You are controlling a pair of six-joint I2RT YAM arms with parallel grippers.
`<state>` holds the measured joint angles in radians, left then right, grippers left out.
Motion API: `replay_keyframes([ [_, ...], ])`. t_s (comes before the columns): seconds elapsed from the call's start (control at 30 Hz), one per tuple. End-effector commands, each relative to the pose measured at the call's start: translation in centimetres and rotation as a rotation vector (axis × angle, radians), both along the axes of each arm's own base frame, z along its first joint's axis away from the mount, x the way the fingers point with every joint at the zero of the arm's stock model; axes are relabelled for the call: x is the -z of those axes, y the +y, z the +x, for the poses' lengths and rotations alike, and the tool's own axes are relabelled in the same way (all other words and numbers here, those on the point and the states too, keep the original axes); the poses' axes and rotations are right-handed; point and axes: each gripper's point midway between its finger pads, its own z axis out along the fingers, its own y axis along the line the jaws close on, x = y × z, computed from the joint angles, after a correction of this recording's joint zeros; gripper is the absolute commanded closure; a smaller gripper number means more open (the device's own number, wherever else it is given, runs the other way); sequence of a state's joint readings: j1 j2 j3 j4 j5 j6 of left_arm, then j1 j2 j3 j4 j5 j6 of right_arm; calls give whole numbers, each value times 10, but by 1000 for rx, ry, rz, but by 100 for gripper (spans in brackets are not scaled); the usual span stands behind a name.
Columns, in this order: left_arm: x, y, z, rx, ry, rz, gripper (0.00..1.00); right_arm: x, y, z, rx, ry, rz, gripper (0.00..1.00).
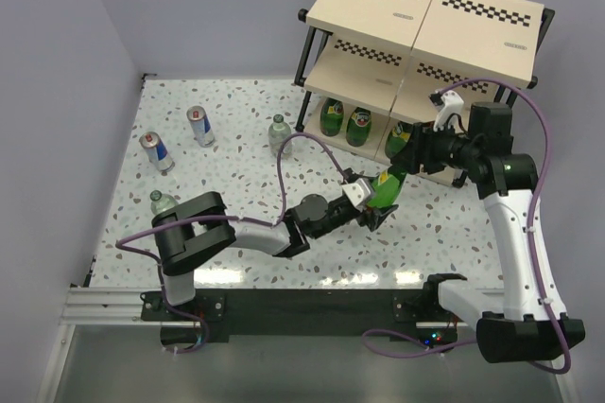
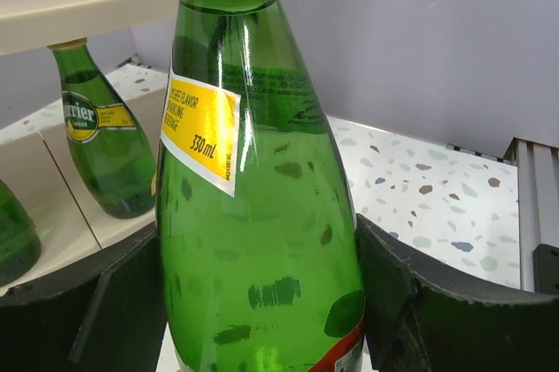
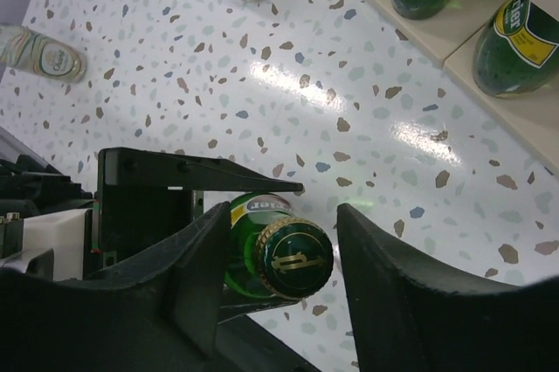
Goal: Place and organize the beverage onto the shelf
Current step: Adjust the drink.
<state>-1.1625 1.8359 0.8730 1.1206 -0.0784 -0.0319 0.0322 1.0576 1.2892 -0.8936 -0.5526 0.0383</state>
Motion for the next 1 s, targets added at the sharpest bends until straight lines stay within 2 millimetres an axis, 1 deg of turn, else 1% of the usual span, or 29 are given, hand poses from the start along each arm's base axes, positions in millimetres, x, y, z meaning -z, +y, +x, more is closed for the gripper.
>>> replay_keyframes([
  [0.0,-149,23,-1,-47,-203,-446,100,-11,6,-1,-19,-31,37,47],
  [0.03,-148,22,0,-53,-199,-444,100,-12,6,-1,-20,-33,38,48],
  [0.1,-149,20,2,-57,-196,-444,100,-15,7,-1,-24,-42,40,55],
  [0.13,-146,18,5,-66,-190,-433,100,-16,7,-2,-28,-47,38,59],
  [0.17,-144,16,5,-66,-188,-429,100,-17,7,-2,-31,-51,37,65],
  [0.2,-143,14,6,-67,-186,-425,100,-20,8,-4,-42,-58,43,69],
  [0.23,-142,13,9,-72,-183,-419,100,-21,8,-4,-47,-63,42,72],
  [0.27,-135,9,11,-73,-171,-402,100,-23,9,-5,-55,-68,45,74],
  [0.3,-134,8,13,-70,-165,-402,100,-25,12,-7,-70,-74,53,78],
  [0.4,-124,4,20,-73,-144,-384,100,-29,14,-12,-93,-91,58,82],
  [0.53,-111,0,28,-71,-120,-365,100,-31,19,-18,-132,-105,70,85],
  [0.7,-107,-12,33,-43,-103,-346,100,-30,23,-25,-180,-111,72,86],
  [0.73,-103,-16,34,-35,-100,-336,100,-29,24,-26,-192,-113,67,86],
  [0.8,-104,-21,35,-24,-95,-333,100,-27,25,-29,-207,-108,60,87],
  [0.83,-100,-25,35,-11,-90,-323,100,-27,26,-30,-221,-115,49,87],
  [0.97,-98,-33,38,8,-72,-314,100,-21,27,-35,-250,-120,1,88],
])
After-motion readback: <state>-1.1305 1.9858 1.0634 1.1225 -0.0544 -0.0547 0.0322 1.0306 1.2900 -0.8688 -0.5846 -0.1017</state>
